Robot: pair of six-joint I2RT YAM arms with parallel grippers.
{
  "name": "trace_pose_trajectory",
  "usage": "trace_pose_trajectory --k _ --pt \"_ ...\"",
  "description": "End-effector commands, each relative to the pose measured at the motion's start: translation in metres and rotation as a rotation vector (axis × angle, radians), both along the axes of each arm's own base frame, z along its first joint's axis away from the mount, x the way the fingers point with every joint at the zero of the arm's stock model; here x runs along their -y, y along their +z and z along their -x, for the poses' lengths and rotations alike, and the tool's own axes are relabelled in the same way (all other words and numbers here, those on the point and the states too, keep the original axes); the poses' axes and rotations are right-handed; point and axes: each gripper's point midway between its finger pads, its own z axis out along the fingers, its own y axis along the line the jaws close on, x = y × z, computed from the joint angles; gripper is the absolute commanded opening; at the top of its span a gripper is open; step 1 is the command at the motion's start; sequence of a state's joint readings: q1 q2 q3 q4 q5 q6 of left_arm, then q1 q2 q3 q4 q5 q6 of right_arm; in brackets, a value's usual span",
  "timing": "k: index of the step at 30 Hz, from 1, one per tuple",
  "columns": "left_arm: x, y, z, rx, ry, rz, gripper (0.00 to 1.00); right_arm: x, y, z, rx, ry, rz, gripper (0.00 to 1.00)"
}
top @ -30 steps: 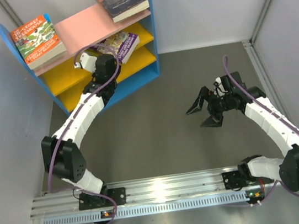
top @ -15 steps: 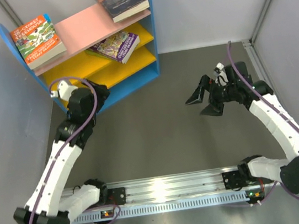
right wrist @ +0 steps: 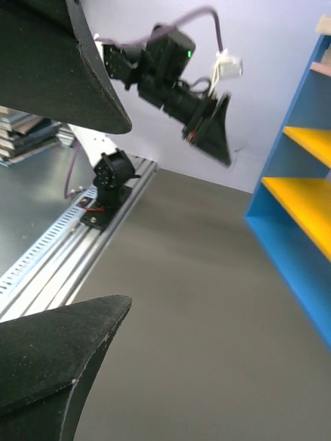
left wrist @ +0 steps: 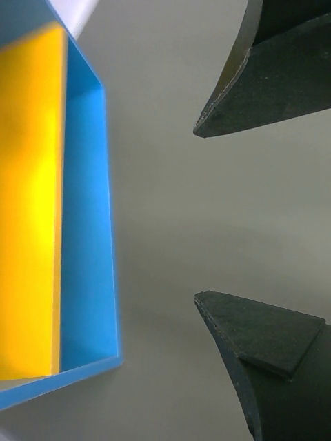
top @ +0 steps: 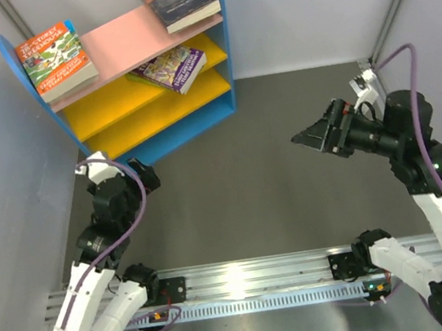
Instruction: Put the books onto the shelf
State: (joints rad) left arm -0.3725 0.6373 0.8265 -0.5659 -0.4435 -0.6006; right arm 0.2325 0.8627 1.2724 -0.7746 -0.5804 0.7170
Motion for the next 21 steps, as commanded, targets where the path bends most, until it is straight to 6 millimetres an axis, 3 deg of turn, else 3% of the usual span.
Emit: trace_pose_trajectory --k 1,2,3,5,6,7,10,12,13,15,16,18,20,21 --pt "-0.009 -0.021 -0.015 0.051 -0.090 -0.294 0.99 0.016 0.007 0.005 0.085 -0.090 0.023 1.00" --pt "-0.009 -0.017 -0.023 0.108 -0.097 -0.337 0.99 0.019 0.006 0.008 0.093 -0.106 0.022 1.00" --pt "-0.011 -0.040 -0.024 0.076 -0.121 -0.407 0.99 0.023 0.011 0.016 0.131 -0.119 0.014 1.00" --pt "-0.016 -0.051 -0.031 0.093 -0.144 -0.544 0.99 0.028 0.009 0.019 0.153 -0.155 0.012 1.00" --pt "-0.018 -0.039 -0.040 0.177 -0.085 -0.522 0.99 0.033 0.014 0.027 0.182 -0.174 0.001 1.00" --pt "-0.027 -0.065 -0.039 0.145 -0.034 -0.530 0.99 0.036 0.014 0.028 0.188 -0.200 -0.001 1.00" --pt "-0.022 -0.098 -0.049 0.137 -0.024 -0.458 0.99 0.047 0.020 0.039 0.241 -0.258 -0.024 1.00" --pt "-0.018 -0.130 -0.049 0.107 -0.027 -0.414 0.99 0.055 0.024 0.048 0.286 -0.291 -0.022 1.00" --pt "-0.015 -0.122 -0.055 0.172 -0.021 -0.397 0.99 0.063 0.024 0.048 0.293 -0.340 -0.017 1.00" --pt "-0.026 -0.145 -0.054 0.131 0.034 -0.415 0.99 0.078 0.028 0.053 0.338 -0.414 -0.005 1.00" --pt "-0.029 -0.137 -0.059 0.168 0.067 -0.412 0.99 0.083 0.030 0.055 0.354 -0.438 0.005 1.00" --pt "-0.027 -0.143 -0.067 0.151 0.047 -0.446 0.99 0.093 0.028 0.055 0.372 -0.482 0.045 1.00" --pt "-0.014 -0.141 -0.080 0.194 -0.032 -0.455 0.98 0.105 0.020 0.052 0.333 -0.549 0.073 1.00" --pt "-0.016 -0.136 -0.089 0.205 -0.024 -0.453 0.99 0.107 0.013 0.048 0.306 -0.567 0.079 1.00"
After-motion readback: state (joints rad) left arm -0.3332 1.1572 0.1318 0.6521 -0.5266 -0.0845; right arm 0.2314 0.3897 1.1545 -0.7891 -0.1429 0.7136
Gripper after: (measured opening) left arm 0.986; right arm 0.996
